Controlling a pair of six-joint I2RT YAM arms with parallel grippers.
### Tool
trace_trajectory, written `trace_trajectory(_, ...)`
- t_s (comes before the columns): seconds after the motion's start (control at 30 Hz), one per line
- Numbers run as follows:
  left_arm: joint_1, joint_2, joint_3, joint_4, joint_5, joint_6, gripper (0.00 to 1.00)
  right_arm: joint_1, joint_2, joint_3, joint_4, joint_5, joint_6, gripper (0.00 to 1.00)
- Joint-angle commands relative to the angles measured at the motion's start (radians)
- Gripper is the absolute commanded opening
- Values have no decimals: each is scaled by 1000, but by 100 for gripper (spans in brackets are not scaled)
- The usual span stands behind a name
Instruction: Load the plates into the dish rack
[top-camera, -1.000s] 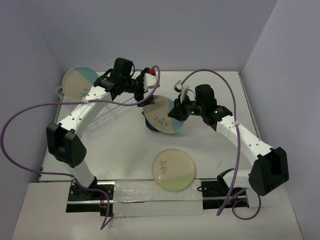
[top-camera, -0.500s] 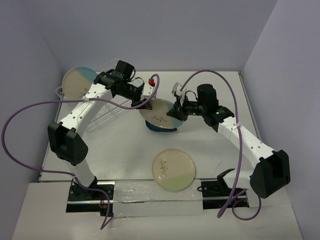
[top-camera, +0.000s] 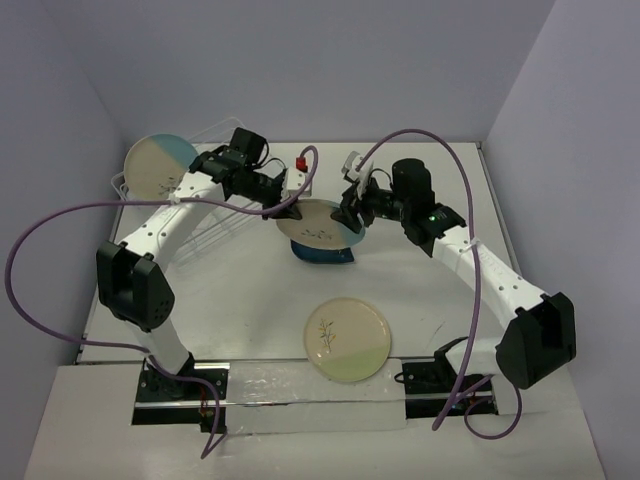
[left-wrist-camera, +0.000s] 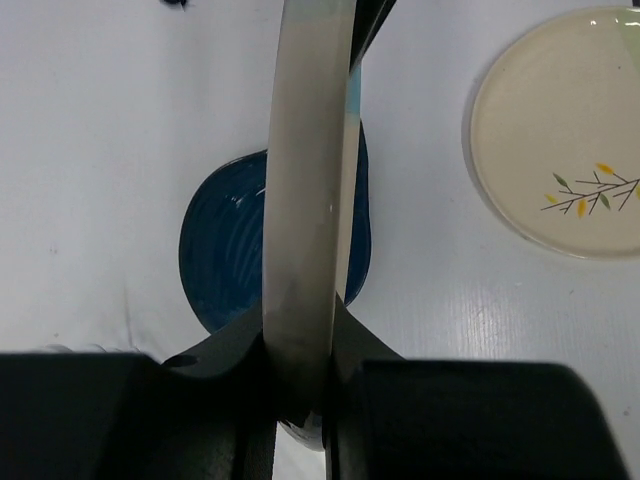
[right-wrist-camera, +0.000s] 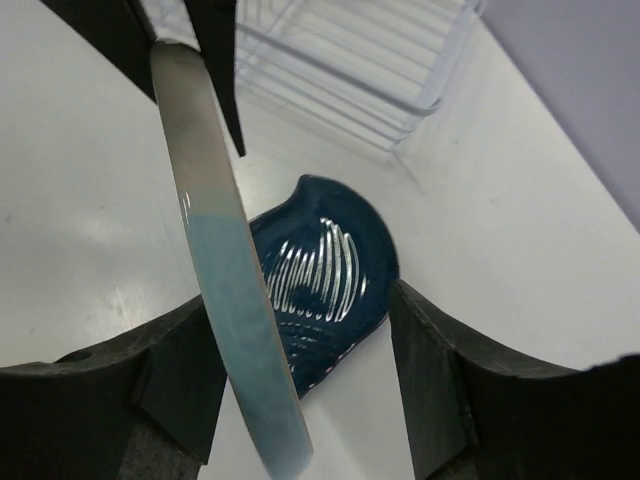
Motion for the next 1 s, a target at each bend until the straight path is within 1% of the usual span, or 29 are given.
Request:
trace_trajectory(0.0,85,-87,27,180,149,-71,0,2,3,72,79,156,47,73)
trace_trajectory(0.1,132,-115,59,189,186,-93,0,2,-4,79,79,165,65,78)
trace_trajectory(0.17,153,-144,48,239,179,-137,0,2,-17,75,80,153,62,86)
trace_trajectory(0.23,175,-195,-1,376,132,-264,0,2,-56,59,82,130,67,91)
trace_trajectory(0.3,191,-242,-51,504,66,-335,0,2,-90,36,92,98,74,99)
trace_trajectory(0.33,211,-268,-68,582,37,-357,0,2,-103,23,120,82,78,100)
trace_trajectory(0.37,227,-271,-77,608,22,-369,0,2,-118,6,138,80,90,100)
trace_trajectory(0.4,229,-277,-80,611,12,-385,0,2,-131,-12,141,81,104,100)
trace_trajectory(0.47,312,-274,-59,617,37,-404,0,2,-166,-63,253,119,171,100)
trace_trajectory(0.5,335,-274,-54,617,29,-431,0,2,-176,-75,276,120,173,100)
trace_trajectory(0.57,385,-249,-33,655,2,-477,0,2,-199,-119,347,225,270,100)
trace_trajectory(0.63,440,-214,-11,647,5,-475,0,2,-206,-138,403,308,333,100)
trace_trajectory(0.67,456,-202,4,635,-2,-466,0,1,-208,-145,410,363,347,100)
trace_trajectory(0.77,530,-138,36,638,-42,-458,0,1,-197,-154,413,440,374,100)
trace_trajectory(0.87,603,-81,70,602,-19,-422,0,-4,-172,-149,405,456,374,100)
trace_trajectory(0.97,651,-66,47,622,-45,-405,0,-5,-134,-130,393,471,377,100)
